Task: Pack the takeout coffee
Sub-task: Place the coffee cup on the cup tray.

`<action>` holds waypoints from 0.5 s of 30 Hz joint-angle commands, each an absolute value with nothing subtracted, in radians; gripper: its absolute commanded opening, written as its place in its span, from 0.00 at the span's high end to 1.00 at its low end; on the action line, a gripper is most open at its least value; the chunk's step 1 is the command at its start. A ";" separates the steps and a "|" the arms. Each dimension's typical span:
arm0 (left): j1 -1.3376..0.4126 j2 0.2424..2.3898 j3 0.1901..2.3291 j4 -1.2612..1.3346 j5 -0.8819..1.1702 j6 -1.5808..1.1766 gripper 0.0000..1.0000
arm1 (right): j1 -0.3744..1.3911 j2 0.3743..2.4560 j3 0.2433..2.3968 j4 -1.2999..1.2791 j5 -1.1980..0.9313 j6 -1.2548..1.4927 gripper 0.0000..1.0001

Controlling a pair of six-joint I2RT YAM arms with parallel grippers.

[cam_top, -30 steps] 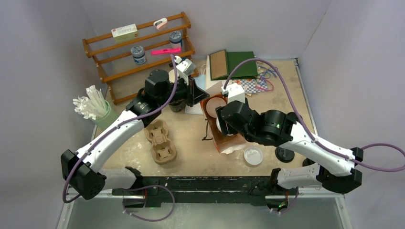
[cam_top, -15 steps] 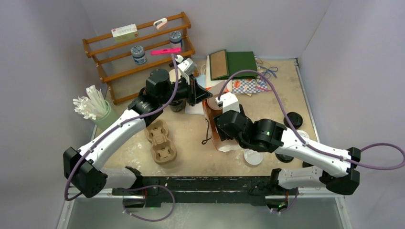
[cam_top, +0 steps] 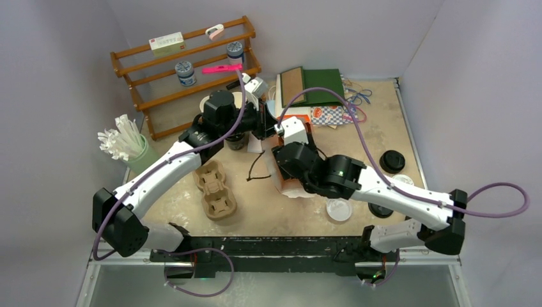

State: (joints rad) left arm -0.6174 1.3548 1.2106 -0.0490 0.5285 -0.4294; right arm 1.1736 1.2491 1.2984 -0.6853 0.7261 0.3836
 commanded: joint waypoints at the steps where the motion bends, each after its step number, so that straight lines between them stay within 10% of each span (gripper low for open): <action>1: -0.617 1.366 1.261 -0.094 0.482 -0.466 1.00 | 1.180 1.317 1.360 -0.760 0.816 0.471 0.65; 15: -0.618 1.381 1.316 -0.188 0.404 -0.515 1.00 | 1.167 1.340 1.293 -0.766 0.801 0.567 0.65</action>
